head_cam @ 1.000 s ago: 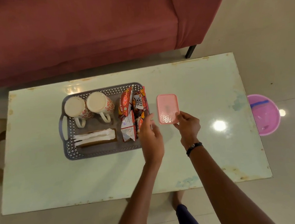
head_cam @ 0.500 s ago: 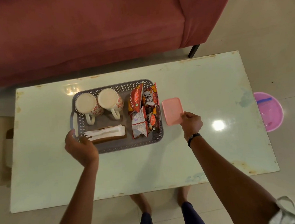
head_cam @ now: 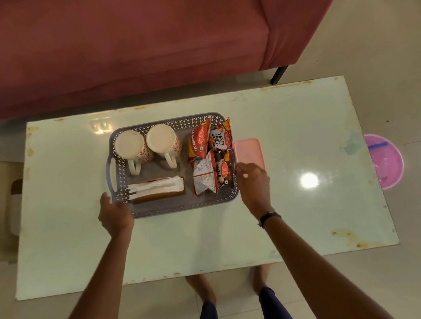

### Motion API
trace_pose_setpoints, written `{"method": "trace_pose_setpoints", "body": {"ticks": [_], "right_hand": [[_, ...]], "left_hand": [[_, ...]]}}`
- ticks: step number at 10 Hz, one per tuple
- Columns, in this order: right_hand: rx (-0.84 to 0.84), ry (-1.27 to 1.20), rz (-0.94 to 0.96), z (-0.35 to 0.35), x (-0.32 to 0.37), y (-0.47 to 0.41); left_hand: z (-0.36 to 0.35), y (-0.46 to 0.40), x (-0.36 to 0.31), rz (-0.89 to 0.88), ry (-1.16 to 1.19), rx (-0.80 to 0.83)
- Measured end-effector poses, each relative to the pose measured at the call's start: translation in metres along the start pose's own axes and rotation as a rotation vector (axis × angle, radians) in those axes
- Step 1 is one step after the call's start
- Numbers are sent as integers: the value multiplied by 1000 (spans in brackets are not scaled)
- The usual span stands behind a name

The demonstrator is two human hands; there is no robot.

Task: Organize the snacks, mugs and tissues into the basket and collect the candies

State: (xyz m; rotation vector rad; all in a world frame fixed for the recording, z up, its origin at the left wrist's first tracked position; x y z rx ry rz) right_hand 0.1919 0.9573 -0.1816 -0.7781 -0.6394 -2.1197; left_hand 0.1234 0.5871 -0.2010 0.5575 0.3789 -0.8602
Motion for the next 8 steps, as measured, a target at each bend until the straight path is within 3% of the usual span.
{"method": "trace_pose_setpoints", "body": {"ticks": [4,6,7,8], "right_hand": [[61,51,-46,-19,-5,5],[72,87,-40,-19,-7,7],[72,80,-18,-14,-5,6],[-92,89,-25,12,-8,-1]], "left_hand": [[6,-6,3,-174,-117,146],[7,-3,10,-170,-65,165],[14,3,3,-181,-72,71],[14,34,-28,-419,-47,-61]]}}
Point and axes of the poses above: each hand's wrist, its own y-axis away from the middle knuckle, its own z-axis out of the back of the hand, x = y × z, the point moved 8 cm from there along -y, towards the middle knuckle
